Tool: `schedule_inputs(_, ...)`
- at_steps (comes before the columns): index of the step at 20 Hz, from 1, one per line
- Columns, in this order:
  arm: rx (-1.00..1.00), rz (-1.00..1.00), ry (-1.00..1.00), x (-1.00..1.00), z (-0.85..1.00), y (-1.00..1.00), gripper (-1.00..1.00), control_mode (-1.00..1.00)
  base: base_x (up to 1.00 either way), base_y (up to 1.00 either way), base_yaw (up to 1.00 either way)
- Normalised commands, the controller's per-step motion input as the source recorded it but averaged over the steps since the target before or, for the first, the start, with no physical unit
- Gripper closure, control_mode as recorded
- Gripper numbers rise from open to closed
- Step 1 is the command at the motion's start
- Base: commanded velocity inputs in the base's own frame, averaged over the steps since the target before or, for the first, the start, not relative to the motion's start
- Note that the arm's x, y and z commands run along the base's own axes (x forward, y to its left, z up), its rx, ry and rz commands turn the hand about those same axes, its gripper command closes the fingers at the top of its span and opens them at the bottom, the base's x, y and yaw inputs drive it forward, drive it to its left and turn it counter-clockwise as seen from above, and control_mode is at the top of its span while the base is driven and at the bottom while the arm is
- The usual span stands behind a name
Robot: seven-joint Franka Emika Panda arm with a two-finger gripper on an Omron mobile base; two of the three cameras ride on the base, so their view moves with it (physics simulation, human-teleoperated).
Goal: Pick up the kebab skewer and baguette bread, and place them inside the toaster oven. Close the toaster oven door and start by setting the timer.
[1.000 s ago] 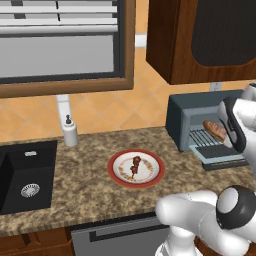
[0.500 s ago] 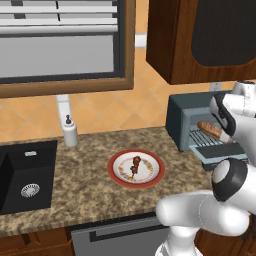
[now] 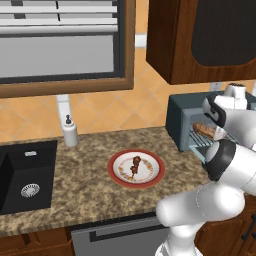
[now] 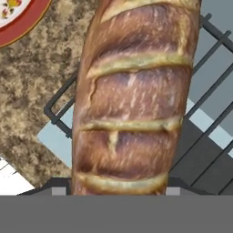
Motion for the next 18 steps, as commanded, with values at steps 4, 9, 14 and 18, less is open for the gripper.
schedule_inputs(4, 0.00, 0.00, 0.00, 0.24, -0.37, -0.03, 1.00, -1.00, 0.00, 0.00, 0.00)
schedule_inputs(9, 0.00, 0.00, 0.00, 0.14, -0.24, -0.10, 1.00, -1.00, 0.00, 0.00, 0.00)
schedule_inputs(14, 0.00, 0.00, 0.00, 0.08, -0.13, -0.14, -1.00, -1.00, 0.00, 0.00, 0.00)
schedule_inputs(18, 0.00, 0.00, 0.00, 0.09, -0.02, -0.04, -1.00, -1.00, 0.00, 0.00, 0.00)
